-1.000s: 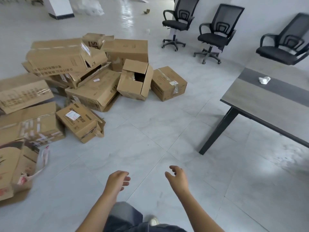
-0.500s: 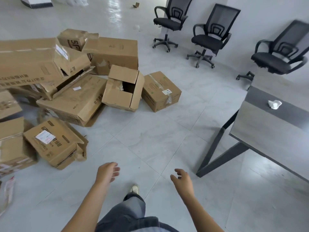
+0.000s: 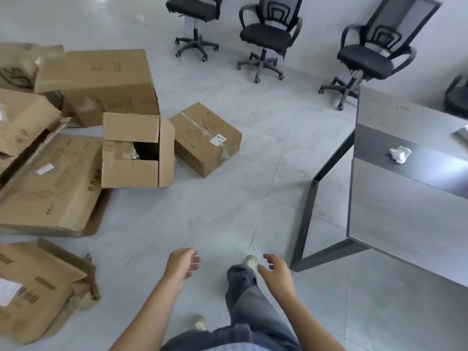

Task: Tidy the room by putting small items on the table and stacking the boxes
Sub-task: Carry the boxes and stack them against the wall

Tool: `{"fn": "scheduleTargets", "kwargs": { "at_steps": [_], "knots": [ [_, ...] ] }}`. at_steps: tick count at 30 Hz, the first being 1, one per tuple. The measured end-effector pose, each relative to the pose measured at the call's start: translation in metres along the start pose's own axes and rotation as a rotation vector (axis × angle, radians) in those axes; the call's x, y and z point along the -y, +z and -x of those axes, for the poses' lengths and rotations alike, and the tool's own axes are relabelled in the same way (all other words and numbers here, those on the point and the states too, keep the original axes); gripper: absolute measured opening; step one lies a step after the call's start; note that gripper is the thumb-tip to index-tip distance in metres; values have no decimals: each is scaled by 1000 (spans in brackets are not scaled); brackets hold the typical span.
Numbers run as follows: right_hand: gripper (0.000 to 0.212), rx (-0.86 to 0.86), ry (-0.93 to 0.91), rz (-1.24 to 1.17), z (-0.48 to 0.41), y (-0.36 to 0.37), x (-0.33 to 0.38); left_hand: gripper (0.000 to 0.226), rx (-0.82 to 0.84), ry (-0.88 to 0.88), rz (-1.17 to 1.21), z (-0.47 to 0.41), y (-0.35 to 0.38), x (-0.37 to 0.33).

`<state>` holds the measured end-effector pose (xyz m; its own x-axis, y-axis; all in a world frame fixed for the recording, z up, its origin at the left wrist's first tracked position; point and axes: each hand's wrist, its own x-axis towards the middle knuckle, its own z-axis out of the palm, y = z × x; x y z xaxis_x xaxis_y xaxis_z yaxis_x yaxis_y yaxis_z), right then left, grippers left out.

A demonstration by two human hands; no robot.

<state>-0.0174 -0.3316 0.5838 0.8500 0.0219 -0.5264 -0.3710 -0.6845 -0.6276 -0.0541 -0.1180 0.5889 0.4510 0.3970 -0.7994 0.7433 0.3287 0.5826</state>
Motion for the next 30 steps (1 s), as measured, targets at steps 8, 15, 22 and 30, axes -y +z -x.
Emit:
{"fn": "scheduleTargets", "kwargs": {
  "at_steps": [8, 15, 22, 30],
  "knots": [
    [39, 21, -148, -49, -169, -56, 107, 16, -118, 163, 55, -71, 51, -140],
    [38, 64, -159, -47, -269, -98, 159, 10, -118, 109, 34, -111, 114, -210],
    [38, 125, -64, -23, -341, -99, 181, 15, -187, 39, 92, -169, 124, -267],
    [38, -2, -53, -26, -453, -117, 269, 12, -118, 115, 97, -273, 141, -425]
  ]
}}
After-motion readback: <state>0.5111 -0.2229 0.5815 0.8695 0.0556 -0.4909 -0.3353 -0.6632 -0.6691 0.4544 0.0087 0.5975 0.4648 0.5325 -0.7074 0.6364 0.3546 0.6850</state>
